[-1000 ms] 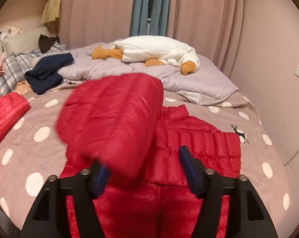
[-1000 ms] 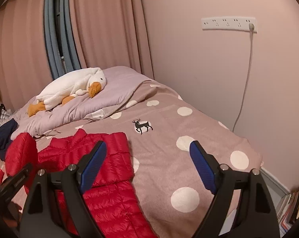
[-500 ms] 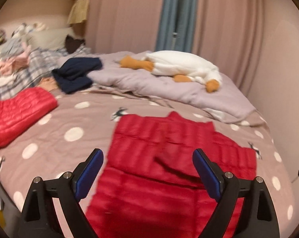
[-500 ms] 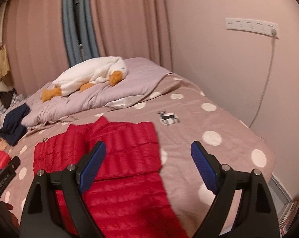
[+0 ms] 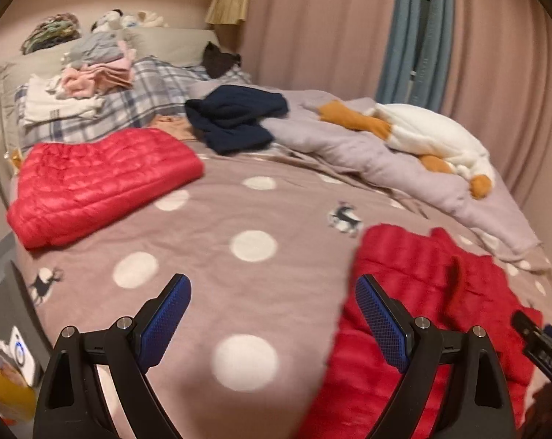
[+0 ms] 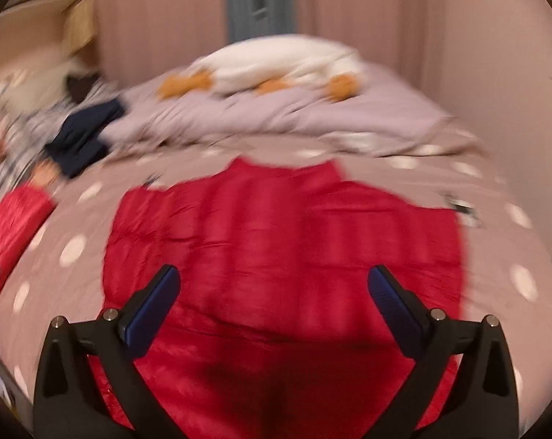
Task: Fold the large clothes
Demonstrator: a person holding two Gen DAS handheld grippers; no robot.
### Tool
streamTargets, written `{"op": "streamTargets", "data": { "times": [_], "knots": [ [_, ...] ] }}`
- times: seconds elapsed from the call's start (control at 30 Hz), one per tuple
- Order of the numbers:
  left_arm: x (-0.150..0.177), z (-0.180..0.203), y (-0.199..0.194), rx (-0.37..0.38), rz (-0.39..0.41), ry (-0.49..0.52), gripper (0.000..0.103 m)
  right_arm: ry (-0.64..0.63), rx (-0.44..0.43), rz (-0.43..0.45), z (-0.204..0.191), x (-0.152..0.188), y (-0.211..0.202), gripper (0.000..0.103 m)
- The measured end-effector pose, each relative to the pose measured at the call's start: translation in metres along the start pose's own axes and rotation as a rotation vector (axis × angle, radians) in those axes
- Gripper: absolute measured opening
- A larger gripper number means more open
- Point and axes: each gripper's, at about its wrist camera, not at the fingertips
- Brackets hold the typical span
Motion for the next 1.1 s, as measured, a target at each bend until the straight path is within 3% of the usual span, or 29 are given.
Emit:
{"op": "streamTargets", "data": {
  "times": [0.13,0.2,0.23,0.27,0.33,0.4,0.5,0.57,0.6,0.63,0.67,0.73,0.87,0.97,1.03,1.1],
  "knots": [
    [-0.003,-0.013,0.025,-0.029,-0.035,-0.013,0.091,-0.027,-0.047,-0.047,-0.026,-0.011,0.043,0.103],
    [-0.001,-0.016,0.035,-0.023,-0.071,-0.029,0.091,-0.085,0.0,-0.084,-0.039,-0.011,0.065,0.098],
    [0.001,-0.015,0.04,-0.015,-0.09,-0.028,0.091,-0.118,0.044,-0.086,-0.042,-0.01,0.072,0.081],
    [0.002,-0.012,0.043,-0.01,-0.099,-0.02,0.091,-0.132,0.07,-0.077,-0.041,-0.007,0.076,0.05],
    [0.005,-0.007,0.044,-0.012,-0.104,0.005,0.091,-0.078,0.073,-0.063,-0.019,-0.005,0.074,0.026],
    [0.007,0.0,0.047,-0.02,-0.104,0.038,0.091,0.047,0.068,-0.051,0.018,-0.011,0.062,0.02],
    [0.008,0.012,0.046,0.007,-0.112,0.052,0.091,0.208,-0.006,-0.023,0.077,-0.015,0.036,0.021],
    [0.008,0.019,0.046,0.034,-0.112,0.05,0.091,0.272,0.037,0.001,0.111,-0.01,0.017,0.031],
    [0.009,0.022,0.046,0.041,-0.11,0.053,0.091,0.3,0.101,0.002,0.13,-0.004,0.008,0.035],
    [0.01,0.029,0.045,0.047,-0.109,0.061,0.091,0.319,0.141,0.001,0.14,0.001,0.004,0.05],
    [0.011,0.034,0.045,0.049,-0.11,0.069,0.091,0.352,0.199,0.0,0.155,0.008,-0.002,0.072],
    [0.013,0.045,0.047,0.05,-0.118,0.084,0.091,0.402,0.24,-0.016,0.175,0.02,-0.008,0.094],
    [0.018,0.066,0.044,0.074,-0.102,0.124,0.091,0.456,0.203,-0.002,0.199,0.038,-0.026,0.093],
    [0.016,0.086,0.035,0.104,-0.056,0.17,0.09,0.418,0.217,0.051,0.193,0.039,-0.045,0.093],
    [0.015,0.098,0.033,0.161,-0.026,0.199,0.081,0.398,0.201,0.102,0.186,0.036,-0.052,0.097],
    [0.017,0.112,0.038,0.188,-0.049,0.224,0.065,0.36,0.166,0.147,0.175,0.038,-0.052,0.099]
  ]
}}
Point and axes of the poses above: each gripper's, at about its wrist camera, not at the fingertips, and y roughly the way its jaws point, z to its right, x to its underside, and after that the axes turned 7 degrees about -z, right-handed
